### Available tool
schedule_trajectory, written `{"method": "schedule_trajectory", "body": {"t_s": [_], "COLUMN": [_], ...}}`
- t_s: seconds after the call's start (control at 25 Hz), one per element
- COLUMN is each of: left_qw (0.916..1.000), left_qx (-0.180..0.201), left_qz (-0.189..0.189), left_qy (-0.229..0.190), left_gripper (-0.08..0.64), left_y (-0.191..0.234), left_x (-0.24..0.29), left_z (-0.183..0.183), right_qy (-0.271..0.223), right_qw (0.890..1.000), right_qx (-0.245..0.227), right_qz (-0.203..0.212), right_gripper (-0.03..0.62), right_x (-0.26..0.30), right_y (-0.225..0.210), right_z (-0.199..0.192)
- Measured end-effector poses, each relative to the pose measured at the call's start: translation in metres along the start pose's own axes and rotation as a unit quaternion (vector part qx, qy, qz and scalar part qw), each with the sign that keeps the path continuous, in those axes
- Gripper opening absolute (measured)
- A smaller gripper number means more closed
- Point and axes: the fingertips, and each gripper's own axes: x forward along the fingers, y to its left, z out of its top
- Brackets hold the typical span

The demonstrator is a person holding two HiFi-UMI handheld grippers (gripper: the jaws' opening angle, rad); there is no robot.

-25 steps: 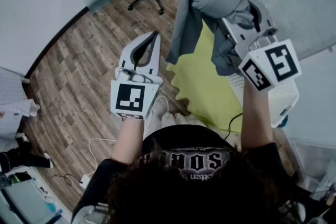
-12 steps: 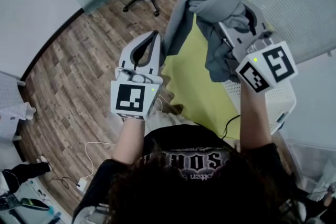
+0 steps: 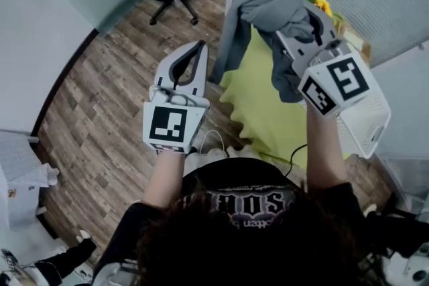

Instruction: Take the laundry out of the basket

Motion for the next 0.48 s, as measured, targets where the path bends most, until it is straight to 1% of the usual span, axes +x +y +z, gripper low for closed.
{"method": "schedule_trajectory", "body": {"t_s": [0.08, 0.16, 0.48], "left_qw": [0.9996, 0.9989, 0.995], "left_qx": [0.006, 0.008, 0.01], "left_qz": [-0.027, -0.047, -0.099], "left_qy": [0.001, 0.001, -0.007], "left_gripper": [-0.002, -0.002, -0.002], "left_y": [0.012, 0.018, 0.028], "left_x": [-0.001, -0.001, -0.005], "left_z": [0.002, 0.004, 0.01], "right_qy": [0.005, 0.006, -0.003], "right_qw": [1.0, 0.999, 0.993], "right_qx": [0.003, 0.005, -0.005], "right_qz": [-0.025, -0.045, -0.118], "right_gripper": [0.17, 0.17, 0.17], "right_x": [0.005, 0.004, -0.005], "right_y": [0.006, 0.009, 0.01], "right_z": [0.0, 0.002, 0.018]}}
